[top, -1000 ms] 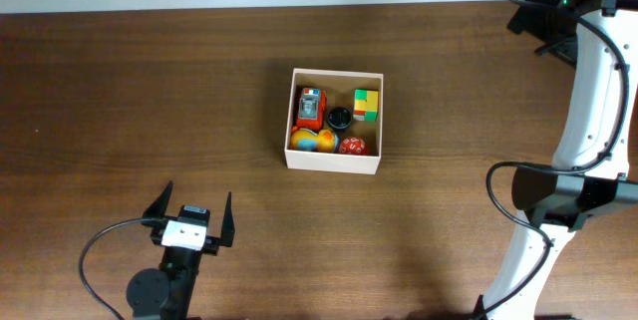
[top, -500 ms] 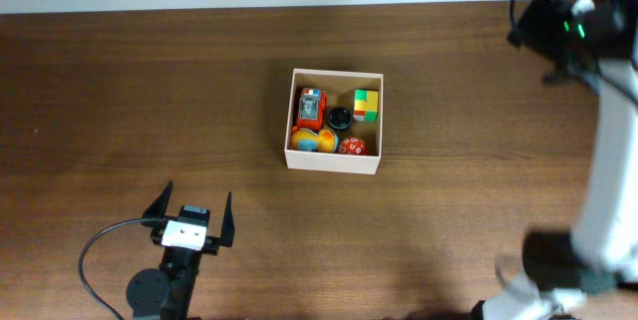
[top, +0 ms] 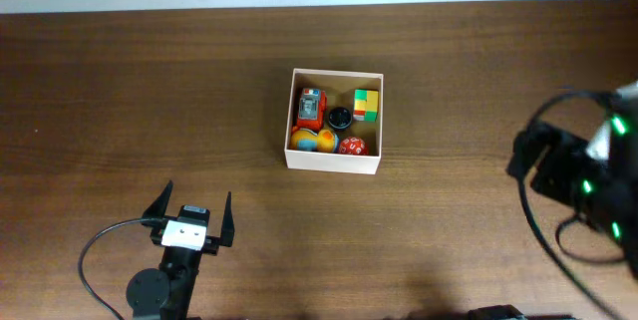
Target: Pack container
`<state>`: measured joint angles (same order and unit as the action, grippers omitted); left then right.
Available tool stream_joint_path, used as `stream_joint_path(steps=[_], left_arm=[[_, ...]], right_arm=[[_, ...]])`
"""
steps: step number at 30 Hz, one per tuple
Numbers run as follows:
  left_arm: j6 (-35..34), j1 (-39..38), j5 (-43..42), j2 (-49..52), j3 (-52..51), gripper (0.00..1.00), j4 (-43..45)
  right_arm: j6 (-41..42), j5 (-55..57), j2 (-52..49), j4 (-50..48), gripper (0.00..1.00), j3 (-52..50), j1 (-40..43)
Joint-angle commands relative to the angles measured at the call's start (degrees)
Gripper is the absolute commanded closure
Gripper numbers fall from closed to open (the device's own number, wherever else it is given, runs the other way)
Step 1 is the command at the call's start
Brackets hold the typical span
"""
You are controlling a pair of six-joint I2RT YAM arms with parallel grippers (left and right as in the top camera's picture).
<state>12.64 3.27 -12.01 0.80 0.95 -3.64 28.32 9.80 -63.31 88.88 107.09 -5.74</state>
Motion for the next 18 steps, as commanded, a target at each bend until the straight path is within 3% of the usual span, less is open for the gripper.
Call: stream_joint_path(steps=[1,9,18], left_arm=[[0.72,-0.24,0.22,-0.46,-0.39,0.01,-0.04],[0.72,-0.24,0.24,-0.46,-0.39,0.01,-0.04],[0.72,-0.24,0.22,-0.46,-0.39,0.01,-0.02]], right_arm=[[0.07,0.83,7.74,-8.72,0.01,-8.81,-0.57],[-1.92,1.38,28.96,-49.07,0.01,-46.21,1.14],[-2.78,1.38,44.61,-81.15,0.01,-77.77,1.38]])
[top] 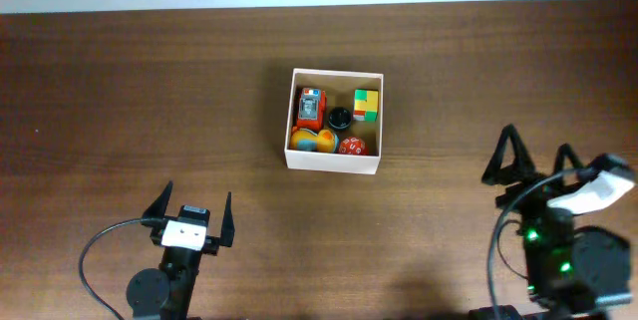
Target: Pack container
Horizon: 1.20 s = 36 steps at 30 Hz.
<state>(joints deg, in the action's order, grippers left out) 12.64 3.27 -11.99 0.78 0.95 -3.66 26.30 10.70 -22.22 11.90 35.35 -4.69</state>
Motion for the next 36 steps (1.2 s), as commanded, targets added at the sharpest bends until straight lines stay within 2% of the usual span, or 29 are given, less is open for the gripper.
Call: stream_joint_path(steps=[1,4,9,16,25,31,36], left_arm=[[0.72,-0.24,0.22,-0.44,-0.39,0.01,0.00],[0.72,-0.24,0.20,-0.44,-0.39,0.01,-0.02],[0.72,-0.24,0.20,-0.44,-0.39,0.01,-0.02],[0.72,-0.24,0.20,-0.44,-0.39,0.01,-0.02],[0.72,-0.24,0.20,-0.44,-0.39,0.01,-0.02],[0.72,-0.24,0.20,-0.44,-0.39,0.01,-0.02],[0.72,-0.24,0.20,-0.44,-0.39,0.01,-0.02]], right_arm=[[-0.76,0.48,5.11,-7.67,0.01,-9.35,0.33],[-0.76,0.48,9.97,-16.76,0.01,-18.69,0.33],[-0.76,0.50,15.37,-21.42,0.01,-27.34,0.33],[-2.12,0.50,20.98,-20.00,0.01,-32.15,0.33],[-3.85,-0.13,22.03,-9.60,0.01,-32.37,0.22],[-14.78,-7.58,22.03,-7.67,0.01,-32.37,0.22],[-16.87,-9.84,22.03,-6.34,0.01,-32.79,0.28]])
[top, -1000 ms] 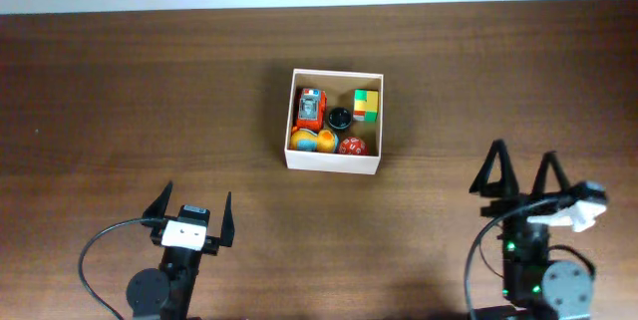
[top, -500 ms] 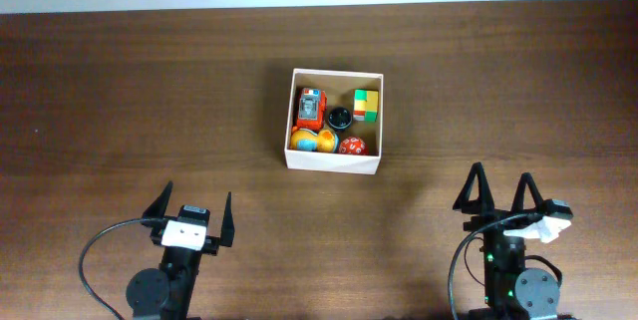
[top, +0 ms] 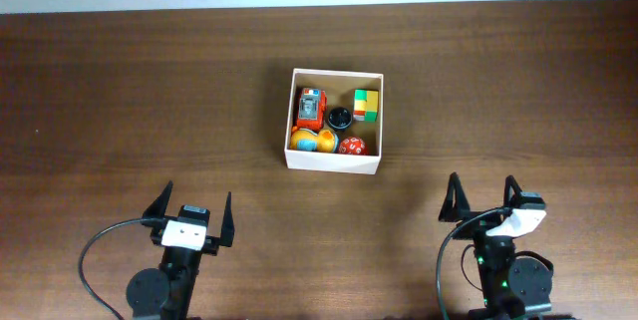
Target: Pack container
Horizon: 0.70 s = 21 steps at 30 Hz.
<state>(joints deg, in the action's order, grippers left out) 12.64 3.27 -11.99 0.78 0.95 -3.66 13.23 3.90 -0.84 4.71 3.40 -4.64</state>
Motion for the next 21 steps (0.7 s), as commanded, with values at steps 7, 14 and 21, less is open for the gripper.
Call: stream_joint_path(steps=[7,14,21], left_arm=[[0.72,-0.24,0.20,-0.44,-0.39,0.01,0.00],[0.72,-0.24,0.20,-0.44,-0.39,0.01,0.00],[0.72,-0.24,0.22,-0.44,-0.39,0.01,0.00]], right_arm=[[-3.80,-4.83,0.66,2.84,0.01,-1.70,2.54],[-3.80,-5.49,0.66,2.82,0.01,-1.70,2.78],[-3.78,-5.46,0.66,2.80,0.01,-1.70,2.73]])
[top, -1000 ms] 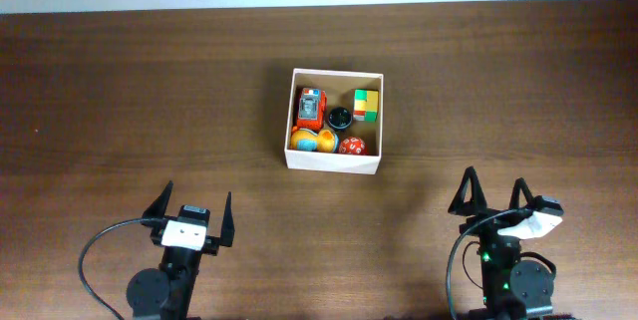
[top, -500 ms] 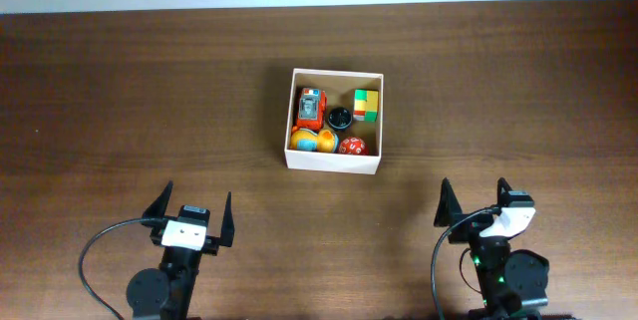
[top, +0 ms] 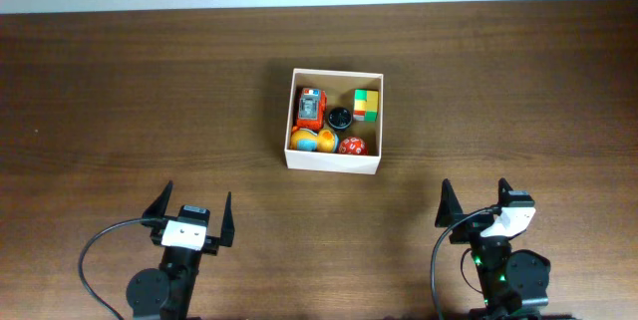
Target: Pack container
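Note:
A white open box [top: 334,163] stands at the middle of the brown table. Inside it lie a red toy car [top: 310,108], a black round piece [top: 340,117], a green, yellow and red block [top: 366,105], an orange and yellow ball [top: 312,140] and a red ball [top: 351,146]. My left gripper [top: 193,204] is open near the front left edge, far from the box and holding nothing. My right gripper [top: 474,196] is open near the front right edge, also holding nothing.
A black cable [top: 92,255] loops beside the left arm's base. Another cable [top: 437,260] curves by the right arm's base. A pale wall strip runs along the far edge of the table.
My right gripper has shifted slightly left and toward the front edge. The left arm and the box with its contents have not moved.
The right arm was first at the far right edge, partly out of view. Then it stood open at the front right. It has since moved left to its place near the front edge. The left gripper and box stayed as they were throughout.

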`<state>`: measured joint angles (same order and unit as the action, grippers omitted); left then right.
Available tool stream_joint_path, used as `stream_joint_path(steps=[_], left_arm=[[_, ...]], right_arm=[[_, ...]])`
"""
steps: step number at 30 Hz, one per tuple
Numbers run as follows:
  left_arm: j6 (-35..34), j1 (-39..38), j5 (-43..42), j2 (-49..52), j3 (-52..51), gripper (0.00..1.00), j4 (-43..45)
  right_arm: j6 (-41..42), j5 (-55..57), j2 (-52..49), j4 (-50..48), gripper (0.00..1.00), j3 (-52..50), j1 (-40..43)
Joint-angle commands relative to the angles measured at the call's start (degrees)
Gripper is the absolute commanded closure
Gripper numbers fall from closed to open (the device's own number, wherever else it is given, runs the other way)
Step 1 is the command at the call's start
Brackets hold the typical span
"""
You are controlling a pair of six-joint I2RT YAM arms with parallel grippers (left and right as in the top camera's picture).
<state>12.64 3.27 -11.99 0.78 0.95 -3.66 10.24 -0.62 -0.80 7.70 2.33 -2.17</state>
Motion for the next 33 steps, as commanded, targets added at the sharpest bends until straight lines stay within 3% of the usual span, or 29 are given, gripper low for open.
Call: stream_joint_path(steps=[1,33], left_arm=[[0.72,-0.24,0.20,-0.44,-0.39,0.01,-0.02],[0.72,-0.24,0.20,-0.44,-0.39,0.01,0.00]], right_arm=[[-0.79,-0.92,0.61,-0.20,0.01,-0.63,0.20],[-0.81,0.61,0.61,-0.17,0.01,-0.61,-2.47]])
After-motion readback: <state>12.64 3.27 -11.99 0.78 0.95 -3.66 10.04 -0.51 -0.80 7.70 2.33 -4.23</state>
